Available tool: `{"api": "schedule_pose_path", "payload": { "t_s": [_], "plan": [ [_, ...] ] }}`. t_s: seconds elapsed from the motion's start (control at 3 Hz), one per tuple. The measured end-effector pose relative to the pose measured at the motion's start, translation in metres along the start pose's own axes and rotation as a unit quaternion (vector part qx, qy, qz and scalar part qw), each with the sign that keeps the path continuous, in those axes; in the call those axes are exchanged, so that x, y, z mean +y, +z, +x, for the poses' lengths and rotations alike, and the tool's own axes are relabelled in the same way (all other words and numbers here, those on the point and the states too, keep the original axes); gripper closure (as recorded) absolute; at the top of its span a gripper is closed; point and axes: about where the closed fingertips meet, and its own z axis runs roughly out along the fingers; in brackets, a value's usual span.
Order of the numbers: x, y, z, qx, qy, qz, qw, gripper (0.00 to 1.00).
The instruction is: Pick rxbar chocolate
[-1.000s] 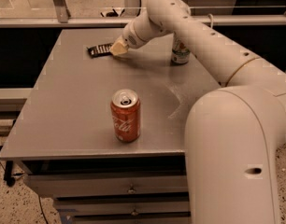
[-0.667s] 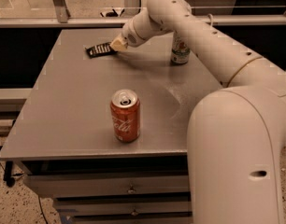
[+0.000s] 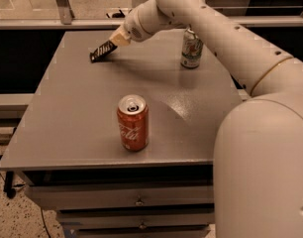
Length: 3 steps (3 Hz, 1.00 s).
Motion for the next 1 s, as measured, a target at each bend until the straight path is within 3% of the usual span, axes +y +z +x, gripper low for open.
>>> {"api": "schedule_pose_path", "payload": {
  "t_s": [0.67,1.0],
  "plan": [
    [-0.011,-0.042,-0.060,-0.049,-0.068,0.037,0.9958,1.00],
    [-0.005,-0.035,-0.070,-0.063,-0.069,0.014,0.9955,0.82]
  ]
}}
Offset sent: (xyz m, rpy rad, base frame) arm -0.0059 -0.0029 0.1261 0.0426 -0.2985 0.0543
